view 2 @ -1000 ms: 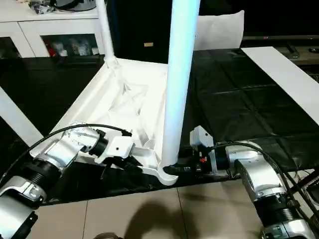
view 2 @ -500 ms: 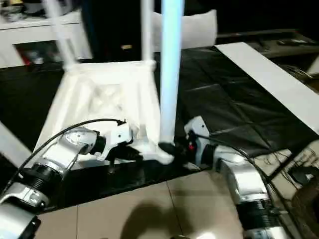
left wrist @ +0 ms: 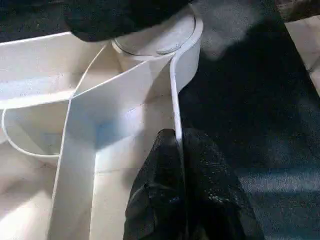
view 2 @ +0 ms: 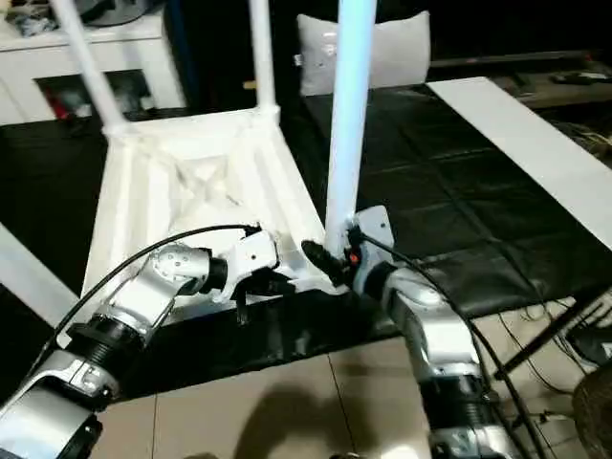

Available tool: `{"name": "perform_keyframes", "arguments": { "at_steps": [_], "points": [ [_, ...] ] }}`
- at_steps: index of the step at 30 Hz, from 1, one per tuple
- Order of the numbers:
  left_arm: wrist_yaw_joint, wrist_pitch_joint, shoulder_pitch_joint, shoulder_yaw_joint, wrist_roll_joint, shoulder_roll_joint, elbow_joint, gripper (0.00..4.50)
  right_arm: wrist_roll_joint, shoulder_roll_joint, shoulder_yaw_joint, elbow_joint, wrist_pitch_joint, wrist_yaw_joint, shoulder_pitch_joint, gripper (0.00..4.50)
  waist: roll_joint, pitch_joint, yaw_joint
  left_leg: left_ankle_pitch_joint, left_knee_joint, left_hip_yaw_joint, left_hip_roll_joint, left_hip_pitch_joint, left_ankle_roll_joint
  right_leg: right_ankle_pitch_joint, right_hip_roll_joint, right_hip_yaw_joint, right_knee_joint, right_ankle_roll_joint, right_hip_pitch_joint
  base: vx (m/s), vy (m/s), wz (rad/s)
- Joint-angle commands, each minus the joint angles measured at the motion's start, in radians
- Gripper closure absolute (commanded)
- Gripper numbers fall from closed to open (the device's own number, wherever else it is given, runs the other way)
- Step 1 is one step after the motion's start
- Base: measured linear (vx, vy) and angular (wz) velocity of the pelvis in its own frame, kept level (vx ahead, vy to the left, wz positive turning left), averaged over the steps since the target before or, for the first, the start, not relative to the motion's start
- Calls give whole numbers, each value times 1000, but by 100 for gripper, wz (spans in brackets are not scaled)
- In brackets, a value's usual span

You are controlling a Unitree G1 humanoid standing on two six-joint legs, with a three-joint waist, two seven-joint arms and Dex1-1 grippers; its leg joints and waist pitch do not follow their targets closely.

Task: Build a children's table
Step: Rotate leg to tighten

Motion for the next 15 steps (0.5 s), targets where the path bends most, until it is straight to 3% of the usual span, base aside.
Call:
{"name": "perform_keyframes", "arguments": {
  "at_steps": [1, 3, 5, 7, 8, 9, 15],
  "points": [
    [-17, -72, -30, -27, 23, 14, 32, 450, 9, -26, 16, -47, -25, 43, 28, 105, -7, -62, -2, -108, -63, -14, 52, -2, 87, -221, -84, 64, -65, -153, 65, 0, 0, 0],
    [-14, -115, -55, -16, 34, 40, 73, 450, 43, -72, -6, -94, -11, 93, 76, 75, -9, -58, 9, -150, -65, -13, 50, 2, 79, -313, -84, 63, -79, -114, 64, 0, 0, 0],
    [1, -131, -67, -11, 41, 50, 93, 450, 51, -97, -11, -117, -11, 115, 100, 69, -11, -56, 14, -159, -68, -14, 50, 1, 76, -343, -83, 63, -82, -92, 63, 0, 0, 0],
    [5, -135, -68, -11, 41, 51, 96, 450, 49, -100, -10, -120, -14, 117, 104, 39, -11, -55, 11, -168, -69, -14, 50, 2, 64, -382, -84, 60, -87, -82, 61, 0, 0, 0],
    [12, -122, -72, 16, 13, 50, 94, 450, 54, -124, -20, -182, -7, 125, 157, 39, -15, -52, 7, -168, -71, -16, 48, -4, 59, -406, -84, 58, -89, -73, 65, 0, 0, 0],
    [12, -121, -71, 18, 11, 50, 93, 423, 56, -126, -21, -187, -6, 126, 161, 26, -15, -53, 12, -171, -68, -13, 49, 3, 60, -421, -85, 61, -95, -63, 59, 0, 0, 0],
    [63, -78, 8, 111, -95, 14, -27, 369, 60, -128, -40, -315, -20, 88, 254, 0, -13, -59, 13, -127, -66, -15, 55, -5, 74, -294, -86, 61, -75, -122, 61, 0, 0, 0]
  ]
}}
